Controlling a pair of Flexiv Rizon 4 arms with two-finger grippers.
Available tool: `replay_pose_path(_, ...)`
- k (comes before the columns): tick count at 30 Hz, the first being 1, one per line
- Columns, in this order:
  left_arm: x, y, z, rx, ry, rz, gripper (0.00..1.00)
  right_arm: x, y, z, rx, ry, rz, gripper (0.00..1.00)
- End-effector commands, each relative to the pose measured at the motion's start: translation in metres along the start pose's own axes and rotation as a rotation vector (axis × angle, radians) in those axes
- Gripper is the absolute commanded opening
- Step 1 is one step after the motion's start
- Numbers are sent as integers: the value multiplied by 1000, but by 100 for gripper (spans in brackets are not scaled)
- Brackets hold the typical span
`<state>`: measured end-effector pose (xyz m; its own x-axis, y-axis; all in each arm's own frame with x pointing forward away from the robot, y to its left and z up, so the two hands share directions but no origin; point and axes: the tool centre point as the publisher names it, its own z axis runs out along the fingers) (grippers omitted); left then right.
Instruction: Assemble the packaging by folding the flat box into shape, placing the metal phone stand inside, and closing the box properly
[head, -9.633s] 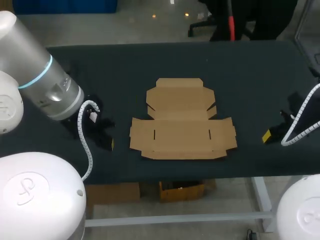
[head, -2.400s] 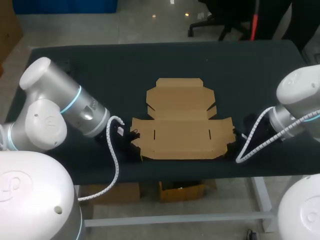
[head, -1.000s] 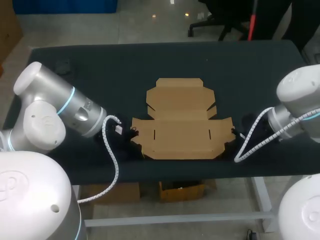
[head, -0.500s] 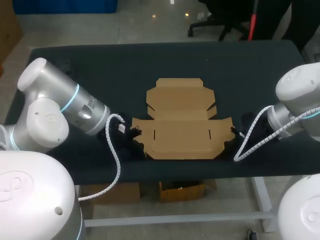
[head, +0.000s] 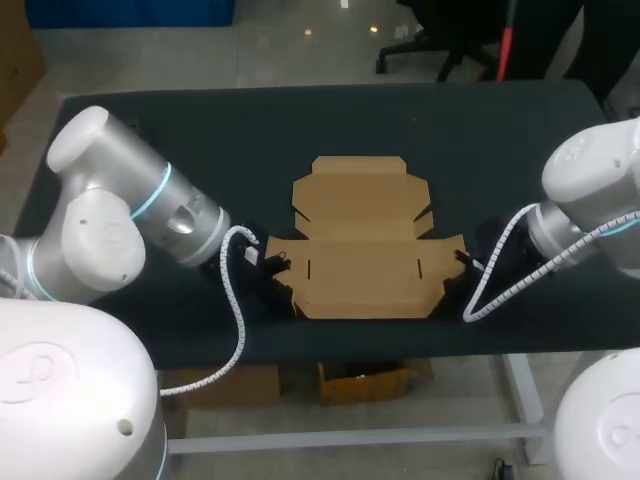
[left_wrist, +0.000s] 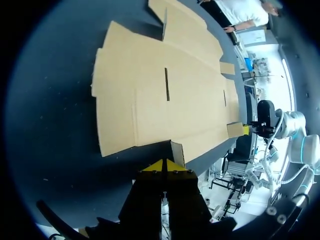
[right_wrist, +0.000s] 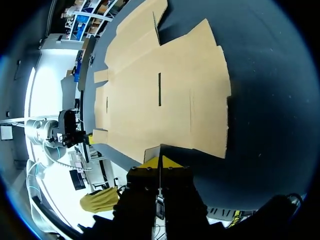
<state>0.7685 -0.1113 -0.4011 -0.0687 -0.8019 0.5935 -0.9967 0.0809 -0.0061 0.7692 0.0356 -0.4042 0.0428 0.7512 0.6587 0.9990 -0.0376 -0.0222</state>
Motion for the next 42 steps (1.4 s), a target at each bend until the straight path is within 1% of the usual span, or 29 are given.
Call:
replay_pose_path(1, 4, 0, 0, 2, -22, -3, 0, 9, -1, 2, 0, -38, 1, 0)
replay_pose_path(6, 7, 2, -1, 5, -28, 4, 0, 13, -1, 6, 5, -60, -3, 0)
replay_pose_path(15, 12, 5, -2, 11, -40, 22, 0, 14, -4, 8, 5, -71, 1, 0)
replay_pose_path(31, 21, 2, 5, 5, -53, 46, 0, 20, -5, 15, 8, -105, -2, 0)
replay_pose_path(42, 26, -1, 8, 0, -61, 57, 0, 21, -7, 15, 7, -115, -3, 0)
